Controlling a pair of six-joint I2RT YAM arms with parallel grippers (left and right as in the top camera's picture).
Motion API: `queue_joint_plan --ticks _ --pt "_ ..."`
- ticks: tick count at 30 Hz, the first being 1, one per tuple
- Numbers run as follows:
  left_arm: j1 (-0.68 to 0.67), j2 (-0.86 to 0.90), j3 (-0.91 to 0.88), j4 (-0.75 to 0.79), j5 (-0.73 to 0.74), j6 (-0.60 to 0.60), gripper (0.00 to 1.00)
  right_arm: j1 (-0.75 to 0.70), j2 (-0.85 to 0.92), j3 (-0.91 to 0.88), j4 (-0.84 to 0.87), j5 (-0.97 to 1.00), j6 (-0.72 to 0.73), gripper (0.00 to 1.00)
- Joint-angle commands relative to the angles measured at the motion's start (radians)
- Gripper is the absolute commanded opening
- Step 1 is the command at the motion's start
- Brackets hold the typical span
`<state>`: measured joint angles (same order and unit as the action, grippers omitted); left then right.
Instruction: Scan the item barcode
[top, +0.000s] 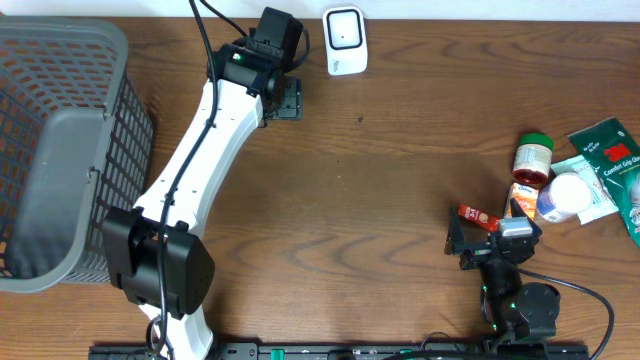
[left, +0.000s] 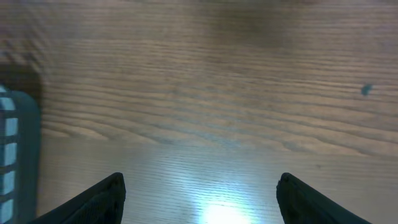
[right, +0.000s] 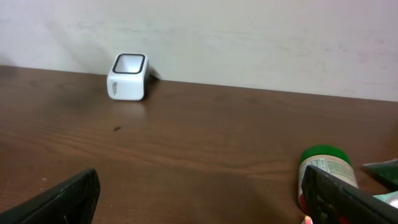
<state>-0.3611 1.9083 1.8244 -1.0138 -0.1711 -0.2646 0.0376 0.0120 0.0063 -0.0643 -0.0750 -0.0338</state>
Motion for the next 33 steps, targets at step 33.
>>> queue_joint_plan --ticks 33 --pt "0.531 -0.799 -0.025 -0.433 0.112 -0.001 0.78 -0.014 -0.006 -0.001 -0.005 -0.005 -0.005 0.99"
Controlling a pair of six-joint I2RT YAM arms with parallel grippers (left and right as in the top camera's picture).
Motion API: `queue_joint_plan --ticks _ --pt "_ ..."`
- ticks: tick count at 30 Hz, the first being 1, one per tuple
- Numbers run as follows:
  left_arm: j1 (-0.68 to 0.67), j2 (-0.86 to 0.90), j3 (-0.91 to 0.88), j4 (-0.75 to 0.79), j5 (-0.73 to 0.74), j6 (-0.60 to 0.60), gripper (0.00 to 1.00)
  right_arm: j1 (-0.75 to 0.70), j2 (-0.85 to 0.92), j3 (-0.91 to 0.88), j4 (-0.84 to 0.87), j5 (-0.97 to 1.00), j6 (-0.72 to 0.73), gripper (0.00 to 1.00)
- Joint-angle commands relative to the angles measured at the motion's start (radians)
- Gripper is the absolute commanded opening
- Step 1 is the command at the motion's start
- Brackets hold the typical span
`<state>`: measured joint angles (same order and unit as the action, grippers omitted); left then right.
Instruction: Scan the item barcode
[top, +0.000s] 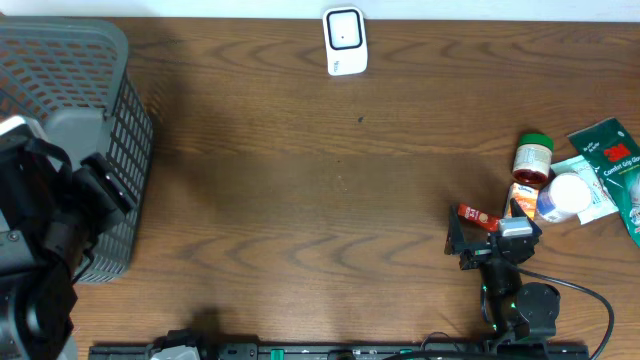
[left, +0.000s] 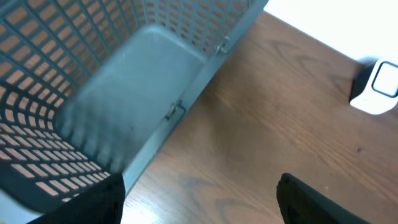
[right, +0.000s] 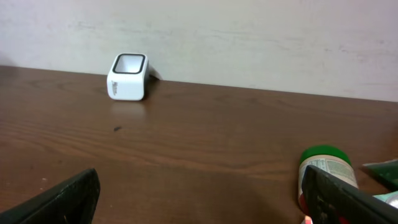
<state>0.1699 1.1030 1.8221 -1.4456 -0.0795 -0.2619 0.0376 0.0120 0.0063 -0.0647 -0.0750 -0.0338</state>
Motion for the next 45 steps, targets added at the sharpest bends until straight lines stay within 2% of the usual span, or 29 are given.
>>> queue_joint_plan --ticks 1,5,14,30,35,40,45 --pt "-0.005 -0.005 -0.039 0.005 0.021 -0.005 0.78 -0.014 -0.006 -0.001 -0.004 -0.005 -0.005 0.99" --pt "-0.049 -0.086 -0.156 0.099 0.02 -0.005 0.78 -0.014 -0.006 -0.001 -0.004 -0.005 -0.005 0.99" --pt "-0.071 -0.368 -0.604 0.479 0.028 -0.025 0.78 -0.014 -0.006 -0.001 -0.004 -0.005 -0.005 0.99" --pt "-0.072 -0.82 -1.263 1.346 0.029 -0.178 0.78 -0.014 -0.006 -0.001 -0.004 -0.005 -0.005 0.99" --pt "-0.074 -0.965 -1.396 1.476 0.029 -0.208 0.78 -0.014 -0.006 -0.001 -0.004 -0.005 -0.005 0.99" --pt "-0.089 -1.089 -1.501 1.537 0.031 -0.21 0.78 -0.014 -0.006 -0.001 -0.004 -0.005 -0.005 0.99" --pt "-0.091 -1.101 -1.565 1.595 0.044 -0.231 0.78 -0.014 -0.006 -0.001 -0.004 -0.005 -0.005 0.99"
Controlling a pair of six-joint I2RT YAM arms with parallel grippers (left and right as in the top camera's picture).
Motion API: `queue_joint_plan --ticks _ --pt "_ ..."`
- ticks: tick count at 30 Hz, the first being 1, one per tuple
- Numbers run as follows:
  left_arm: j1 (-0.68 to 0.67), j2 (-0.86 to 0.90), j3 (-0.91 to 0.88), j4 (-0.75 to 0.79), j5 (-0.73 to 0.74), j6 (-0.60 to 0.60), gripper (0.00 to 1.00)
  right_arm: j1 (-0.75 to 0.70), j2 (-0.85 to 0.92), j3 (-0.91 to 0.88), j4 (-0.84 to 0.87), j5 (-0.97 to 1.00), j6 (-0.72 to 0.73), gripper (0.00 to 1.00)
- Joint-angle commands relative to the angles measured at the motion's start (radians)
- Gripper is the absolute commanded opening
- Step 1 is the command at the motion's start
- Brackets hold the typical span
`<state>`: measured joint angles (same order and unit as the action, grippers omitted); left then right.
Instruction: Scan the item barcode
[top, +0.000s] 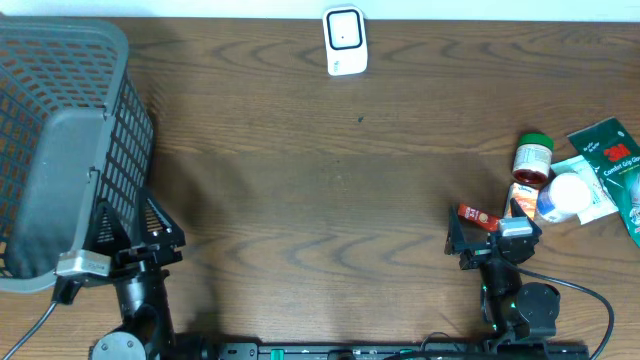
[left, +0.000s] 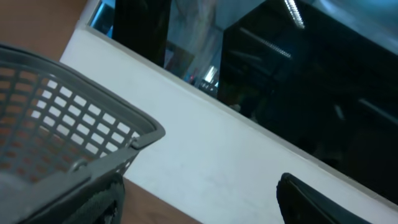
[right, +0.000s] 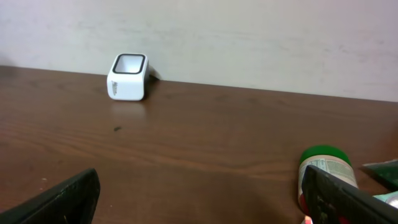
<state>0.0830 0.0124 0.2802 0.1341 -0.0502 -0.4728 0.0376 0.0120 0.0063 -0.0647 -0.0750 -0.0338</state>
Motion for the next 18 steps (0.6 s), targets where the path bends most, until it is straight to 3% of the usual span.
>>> queue_joint_plan --ticks 1,18 --pt "-0.004 -0.011 -0.034 0.019 0.014 -0.02 0.78 -0.014 -0.006 -0.001 -0.004 -0.005 -0.005 0.99" --pt "-0.004 -0.011 -0.241 0.18 0.013 -0.02 0.78 -0.014 -0.006 -0.001 -0.004 -0.005 -0.005 0.99"
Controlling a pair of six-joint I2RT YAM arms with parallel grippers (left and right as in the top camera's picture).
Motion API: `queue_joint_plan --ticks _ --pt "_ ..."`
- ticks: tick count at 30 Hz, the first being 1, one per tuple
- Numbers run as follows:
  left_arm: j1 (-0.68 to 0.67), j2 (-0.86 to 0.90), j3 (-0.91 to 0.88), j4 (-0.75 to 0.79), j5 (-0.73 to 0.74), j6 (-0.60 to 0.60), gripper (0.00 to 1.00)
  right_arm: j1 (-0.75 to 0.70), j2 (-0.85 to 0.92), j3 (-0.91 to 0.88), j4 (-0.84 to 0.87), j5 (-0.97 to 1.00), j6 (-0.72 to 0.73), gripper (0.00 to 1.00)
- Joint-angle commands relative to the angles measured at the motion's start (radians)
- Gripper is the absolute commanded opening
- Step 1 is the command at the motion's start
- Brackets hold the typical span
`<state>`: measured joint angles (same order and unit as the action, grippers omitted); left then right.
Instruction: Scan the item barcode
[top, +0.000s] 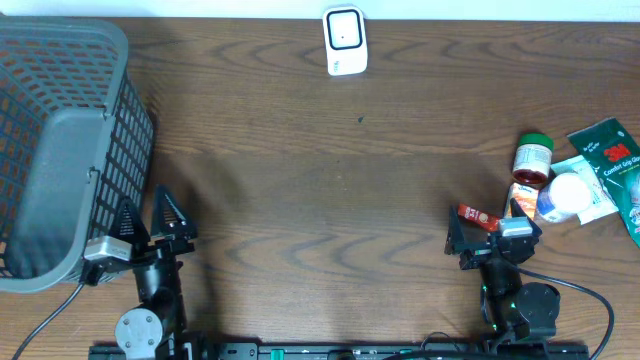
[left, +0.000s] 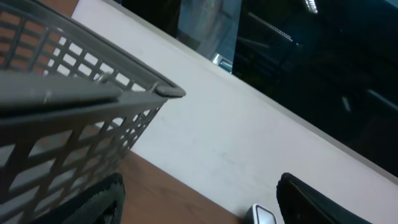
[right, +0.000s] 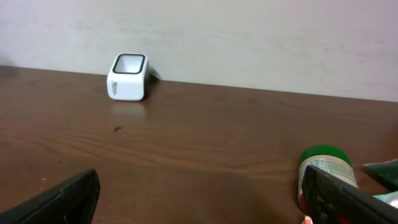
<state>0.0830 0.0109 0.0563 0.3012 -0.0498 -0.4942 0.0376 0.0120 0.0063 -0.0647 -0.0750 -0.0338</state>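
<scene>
The white barcode scanner (top: 345, 41) stands at the table's back edge, also seen far off in the right wrist view as the scanner (right: 129, 76); only its corner (left: 261, 215) shows in the left wrist view. A green-lidded bottle (top: 532, 158), a white bottle (top: 562, 197), a small red item (top: 477, 214) and green packets (top: 612, 150) lie at the right. My right gripper (top: 488, 226) stands open and empty just in front of them, the green-lidded bottle (right: 328, 165) by its right finger. My left gripper (top: 148, 208) is open and empty at the front left.
A large grey mesh basket (top: 60, 140) fills the left side of the table, right beside my left gripper; its rim (left: 81, 93) looms close in the left wrist view. A pale wall runs behind the table.
My left gripper shifted slightly right and its camera tipped down, so the basket looks nearer and the scanner's corner shows. The right arm and the items have not moved.
My left arm was stretched to the back of the table, gripper open next to the scanner. Then it was over the basket's near side. Then it stood folded at the front left by the basket, and stays there now. The right gripper stayed open throughout.
</scene>
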Motion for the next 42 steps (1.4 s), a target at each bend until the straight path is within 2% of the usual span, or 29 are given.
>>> queue_joint_plan --ticks 1,11,18,27,32,37,42 --pt "-0.004 -0.009 -0.024 0.012 0.013 0.002 0.78 -0.014 -0.006 -0.001 -0.005 -0.005 -0.005 0.99" --pt "-0.006 -0.009 -0.052 -0.072 0.013 0.002 0.78 -0.014 -0.006 -0.001 -0.004 -0.005 -0.005 0.99" --pt "-0.006 -0.009 -0.052 -0.359 0.013 0.003 0.78 -0.014 -0.006 -0.001 -0.004 -0.005 -0.005 0.99" --pt "-0.038 -0.009 -0.052 -0.363 0.199 0.315 0.78 -0.014 -0.006 -0.001 -0.004 -0.005 -0.005 0.98" --pt "-0.047 -0.009 -0.052 -0.36 0.225 0.421 0.77 -0.014 -0.006 -0.001 -0.004 -0.005 -0.005 0.99" --pt "-0.047 -0.009 -0.052 -0.36 0.217 0.502 0.78 -0.014 -0.006 -0.001 -0.004 -0.005 -0.005 0.99" --pt "-0.047 -0.01 -0.052 -0.36 0.187 0.502 0.78 -0.014 -0.006 -0.001 -0.004 -0.005 -0.005 0.99"
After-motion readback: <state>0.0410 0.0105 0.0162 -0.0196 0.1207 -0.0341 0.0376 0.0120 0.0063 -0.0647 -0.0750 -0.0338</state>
